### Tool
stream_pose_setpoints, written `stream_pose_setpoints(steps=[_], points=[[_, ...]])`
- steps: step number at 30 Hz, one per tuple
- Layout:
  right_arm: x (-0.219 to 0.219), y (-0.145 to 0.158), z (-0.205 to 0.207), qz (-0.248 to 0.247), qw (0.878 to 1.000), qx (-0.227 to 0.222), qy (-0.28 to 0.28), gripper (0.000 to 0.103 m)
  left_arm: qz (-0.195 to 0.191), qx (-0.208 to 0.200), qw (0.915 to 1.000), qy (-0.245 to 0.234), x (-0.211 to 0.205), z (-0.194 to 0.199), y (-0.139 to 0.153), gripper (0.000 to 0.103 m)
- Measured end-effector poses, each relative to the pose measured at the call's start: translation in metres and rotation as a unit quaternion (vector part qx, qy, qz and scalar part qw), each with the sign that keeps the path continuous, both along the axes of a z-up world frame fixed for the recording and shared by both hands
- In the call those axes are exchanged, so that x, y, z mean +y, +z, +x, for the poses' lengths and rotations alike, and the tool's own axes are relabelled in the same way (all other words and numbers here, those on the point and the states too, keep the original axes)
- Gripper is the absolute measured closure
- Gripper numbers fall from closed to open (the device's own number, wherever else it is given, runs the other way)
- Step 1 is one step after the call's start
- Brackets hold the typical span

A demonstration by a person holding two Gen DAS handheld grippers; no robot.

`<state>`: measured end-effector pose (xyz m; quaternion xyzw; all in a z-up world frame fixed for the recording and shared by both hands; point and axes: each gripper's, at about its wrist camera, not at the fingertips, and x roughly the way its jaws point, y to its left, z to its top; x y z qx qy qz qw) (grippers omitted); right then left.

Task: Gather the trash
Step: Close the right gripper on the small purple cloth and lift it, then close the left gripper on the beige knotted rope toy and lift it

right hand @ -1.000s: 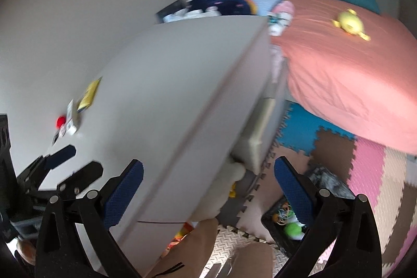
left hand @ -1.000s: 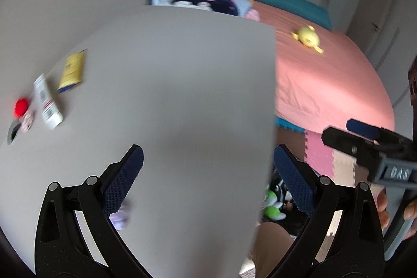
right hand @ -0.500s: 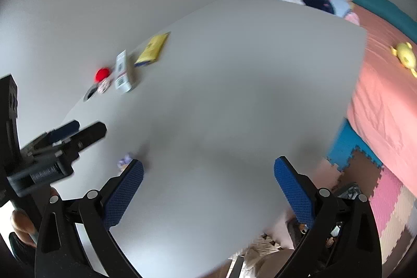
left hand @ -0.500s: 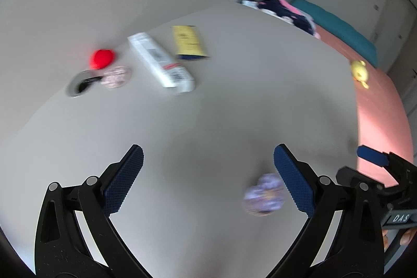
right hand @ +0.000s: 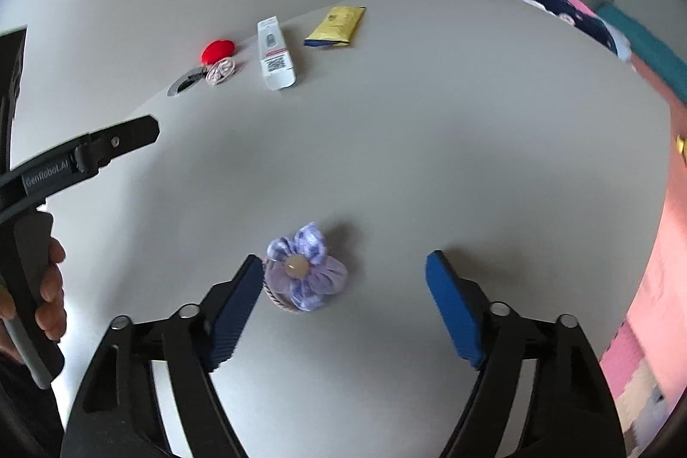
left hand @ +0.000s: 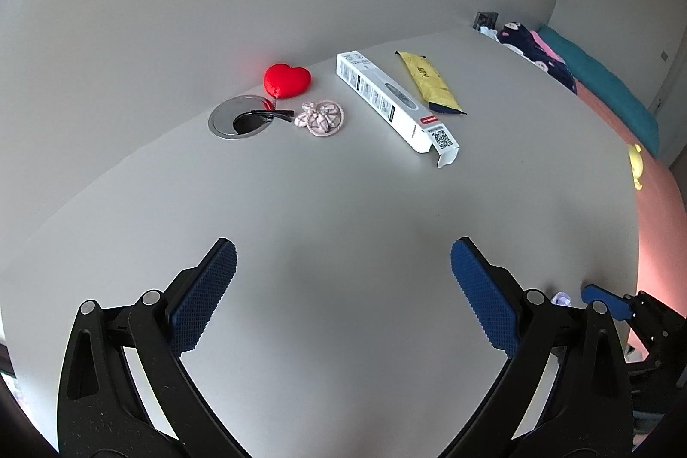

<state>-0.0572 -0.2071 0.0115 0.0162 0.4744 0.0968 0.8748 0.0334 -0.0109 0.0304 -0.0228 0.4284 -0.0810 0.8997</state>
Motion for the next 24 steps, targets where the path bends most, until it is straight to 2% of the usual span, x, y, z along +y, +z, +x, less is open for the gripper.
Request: stream_pose_setpoints(steps=[4, 7, 8, 9, 10, 17, 19, 20, 22, 24], points=[[0.005, 0.0, 0.001, -0.017, 1.0, -0.008, 0.006, 0.042, 0.001, 0.002, 1.0, -0.003, -0.001, 0.003, -0.002, 0.006], [0.005, 0.0, 0.002, -0.036, 0.999, -0.014, 0.006, 0.06, 0.0, 0.003, 1.0, -0.003, -0.003, 0.004, -0.004, 0.006], [0.004, 0.0, 0.004, -0.038, 0.999, -0.014, 0.005, 0.073, 0.001, 0.003, 1.0, -0.002, -0.003, 0.005, -0.004, 0.006], [0.001, 0.0, 0.006, -0.037, 0.999, -0.013, 0.0, 0.08, 0.001, 0.003, 1.0, -0.003, -0.003, 0.005, -0.004, 0.006], [-0.001, 0.0, 0.007, -0.034, 0.999, -0.012, -0.002, 0.082, 0.001, 0.002, 1.0, -0.003, -0.003, 0.006, -0.004, 0.006], [-0.023, 0.0, 0.022, 0.006, 0.999, -0.007, -0.034, 0.082, 0.023, -0.009, 0.9997, -0.007, -0.006, 0.023, -0.008, 0.007], [-0.027, 0.001, 0.024, 0.013, 0.999, -0.005, -0.039, 0.082, 0.028, -0.011, 0.9995, 0.0, -0.003, 0.034, -0.01, 0.015], [-0.028, 0.0, 0.026, 0.015, 0.999, -0.004, -0.041, 0.082, 0.027, -0.008, 0.9996, 0.005, -0.001, 0.04, -0.01, 0.022], [-0.03, 0.001, 0.029, 0.015, 0.999, -0.004, -0.042, 0.082, 0.01, 0.005, 0.9999, 0.012, 0.004, 0.056, -0.013, 0.028], [-0.032, 0.002, 0.033, 0.016, 0.999, -0.004, -0.041, 0.082, 0.01, 0.008, 0.9998, 0.013, 0.005, 0.067, -0.014, 0.036]])
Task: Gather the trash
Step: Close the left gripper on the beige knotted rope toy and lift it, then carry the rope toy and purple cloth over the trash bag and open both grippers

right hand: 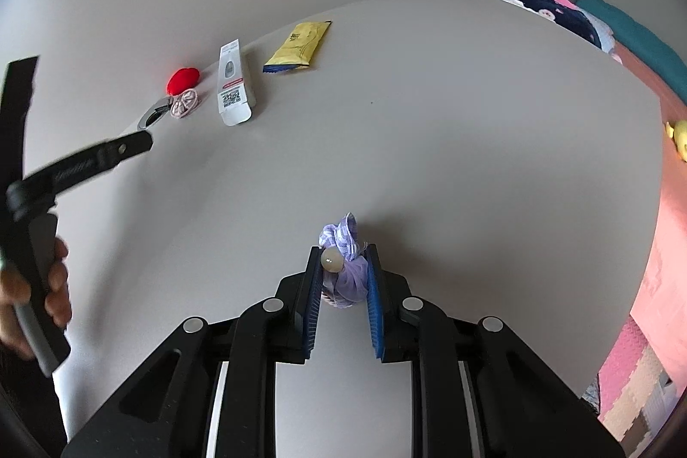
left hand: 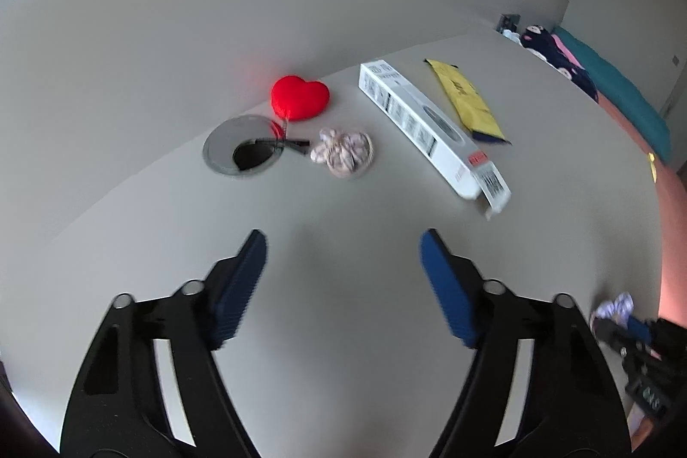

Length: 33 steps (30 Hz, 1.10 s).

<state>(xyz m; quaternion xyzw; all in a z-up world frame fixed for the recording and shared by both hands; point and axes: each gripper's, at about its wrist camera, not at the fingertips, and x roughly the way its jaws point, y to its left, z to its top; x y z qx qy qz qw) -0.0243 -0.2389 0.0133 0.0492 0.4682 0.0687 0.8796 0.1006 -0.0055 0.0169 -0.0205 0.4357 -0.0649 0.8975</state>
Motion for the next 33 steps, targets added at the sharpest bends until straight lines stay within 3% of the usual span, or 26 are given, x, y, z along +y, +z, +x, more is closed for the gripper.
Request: stream_pose_setpoints(steps=[9, 13, 15, 17, 23, 33], points=[[-0.006, 0.002, 0.007, 0.006, 1.0, -0.002, -0.002, 0.082, 0.051, -0.002, 0.9986, -0.012, -0.02, 0.045, -0.005, 0.037], [-0.013, 0.003, 0.008, 0.01, 1.0, -0.003, -0.009, 0.082, 0.037, 0.019, 0.9991, 0.0, -0.021, 0.063, -0.01, 0.037], [-0.015, 0.003, 0.006, 0.009, 1.0, -0.003, -0.012, 0.082, 0.027, 0.033, 0.9991, 0.004, -0.02, 0.07, -0.014, 0.055], [-0.018, 0.004, 0.006, 0.01, 1.0, -0.004, -0.015, 0.082, 0.025, 0.039, 0.9989, 0.008, -0.021, 0.076, -0.015, 0.061], [-0.029, 0.003, 0.004, 0.022, 0.999, -0.003, -0.028, 0.082, 0.009, 0.047, 0.9988, 0.007, -0.016, 0.077, -0.012, 0.073], [-0.054, 0.011, -0.012, 0.043, 0.998, -0.017, -0.052, 0.082, 0.008, 0.02, 0.9995, -0.022, -0.026, 0.033, 0.001, 0.074]])
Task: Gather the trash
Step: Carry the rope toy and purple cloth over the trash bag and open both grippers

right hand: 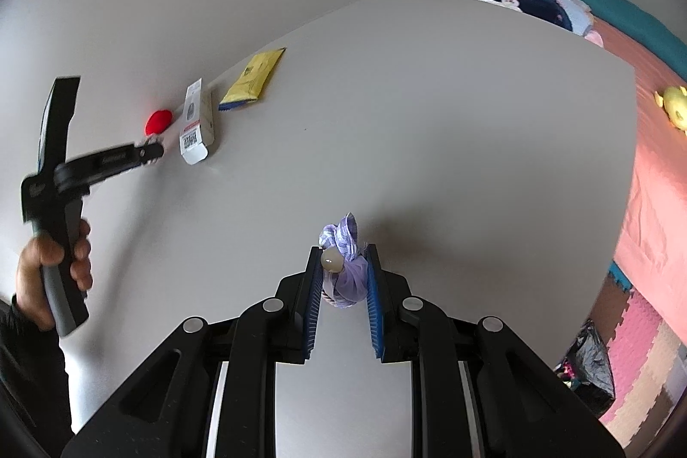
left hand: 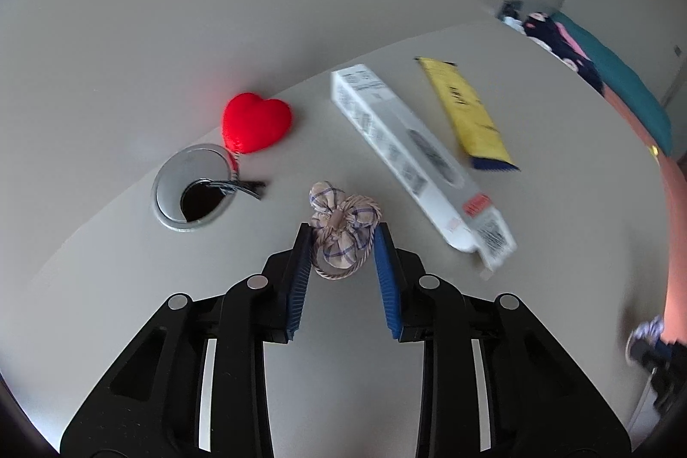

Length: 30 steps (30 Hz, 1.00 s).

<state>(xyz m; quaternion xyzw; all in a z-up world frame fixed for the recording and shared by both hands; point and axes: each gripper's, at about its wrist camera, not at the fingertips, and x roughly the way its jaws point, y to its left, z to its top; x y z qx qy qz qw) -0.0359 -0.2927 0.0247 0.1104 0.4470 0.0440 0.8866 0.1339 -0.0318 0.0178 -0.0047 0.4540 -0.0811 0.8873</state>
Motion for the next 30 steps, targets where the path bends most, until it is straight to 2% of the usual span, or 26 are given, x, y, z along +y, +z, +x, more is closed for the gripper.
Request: stream_pose_setpoints(steps=[7, 16, 23, 30], points=[[-0.029, 0.014, -0.024, 0.011, 0.999, -0.018, -0.026, 0.082, -0.009, -0.023, 0.9977, -0.062, -0.046, -0.045, 0.023, 0.074], [-0.087, 0.024, -0.064, 0.026, 0.995, -0.036, -0.087, 0.082, -0.014, -0.026, 0.9885, -0.148, -0.131, -0.091, 0.026, 0.074], [-0.146, 0.024, -0.101, 0.031, 0.988, -0.041, -0.145, 0.082, -0.013, -0.017, 0.9766, -0.214, -0.208, -0.122, 0.022, 0.074], [-0.203, 0.022, -0.151, 0.036, 0.976, -0.049, -0.209, 0.082, -0.002, -0.013, 0.9583, -0.286, -0.286, -0.165, 0.019, 0.074]])
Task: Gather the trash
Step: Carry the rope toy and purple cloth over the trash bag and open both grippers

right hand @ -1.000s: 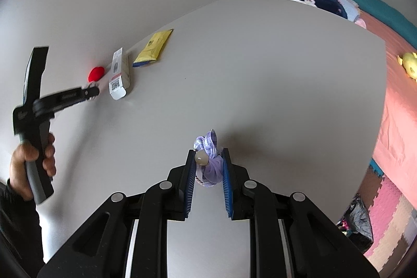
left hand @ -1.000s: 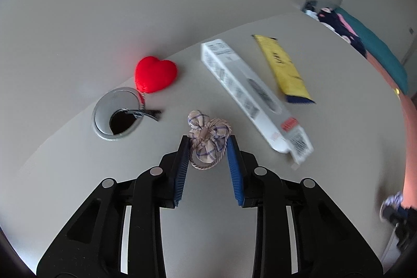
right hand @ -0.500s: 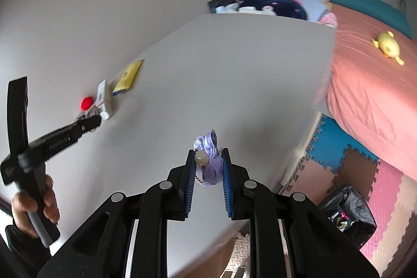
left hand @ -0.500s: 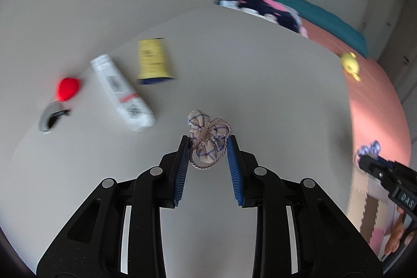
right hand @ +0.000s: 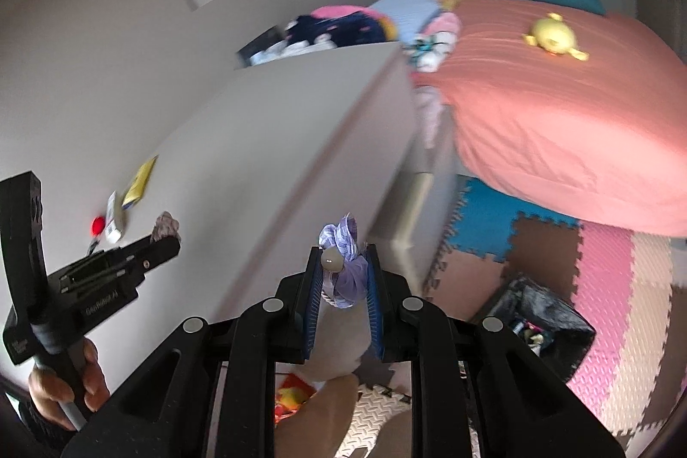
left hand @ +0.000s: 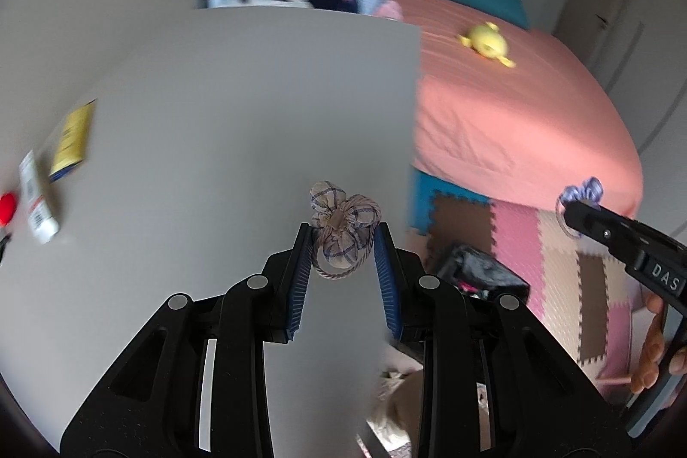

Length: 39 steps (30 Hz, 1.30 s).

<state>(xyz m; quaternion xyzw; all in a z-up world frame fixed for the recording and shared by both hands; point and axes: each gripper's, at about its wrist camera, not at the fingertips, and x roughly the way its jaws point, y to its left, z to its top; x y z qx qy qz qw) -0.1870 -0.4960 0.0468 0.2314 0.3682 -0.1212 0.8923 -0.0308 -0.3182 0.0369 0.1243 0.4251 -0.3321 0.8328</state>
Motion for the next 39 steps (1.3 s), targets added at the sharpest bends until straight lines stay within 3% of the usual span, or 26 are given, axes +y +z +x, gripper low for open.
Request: stream_pose_setpoints(steps=[7, 17, 29, 30, 31, 32, 34, 39], points=[[-0.063, -0.011, -0.059, 0.0, 0.997, 0.01, -0.082, 0.082, 0.018, 0.004, 0.9966, -0.081, -0.081, -0.044, -0.012, 0.074], [-0.119, -0.038, -0.123, 0.003, 0.986, 0.044, -0.163, 0.082, 0.055, 0.047, 0.9816, -0.177, -0.168, -0.116, -0.06, 0.074], [-0.144, -0.075, -0.146, 0.026, 0.976, 0.101, -0.193, 0.082, 0.087, 0.07, 0.9648, -0.238, -0.217, -0.175, -0.096, 0.074], [-0.147, -0.08, -0.145, 0.03, 0.973, 0.116, -0.198, 0.064, 0.091, 0.073, 0.9644, -0.238, -0.219, -0.177, -0.099, 0.059], [-0.15, -0.082, -0.145, 0.033, 0.971, 0.124, -0.204, 0.032, 0.099, 0.074, 0.9641, -0.235, -0.22, -0.179, -0.102, 0.04], [-0.154, -0.085, -0.147, 0.036, 0.968, 0.127, -0.215, 0.003, 0.111, 0.066, 0.9658, -0.225, -0.222, -0.179, -0.104, 0.008], [-0.157, -0.085, -0.151, 0.027, 0.964, 0.127, -0.234, 0.003, 0.112, 0.042, 0.9702, -0.21, -0.219, -0.181, -0.104, 0.006], [-0.161, -0.087, -0.158, 0.041, 0.961, 0.122, -0.243, 0.003, 0.118, 0.06, 0.969, -0.208, -0.215, -0.171, -0.109, 0.006]])
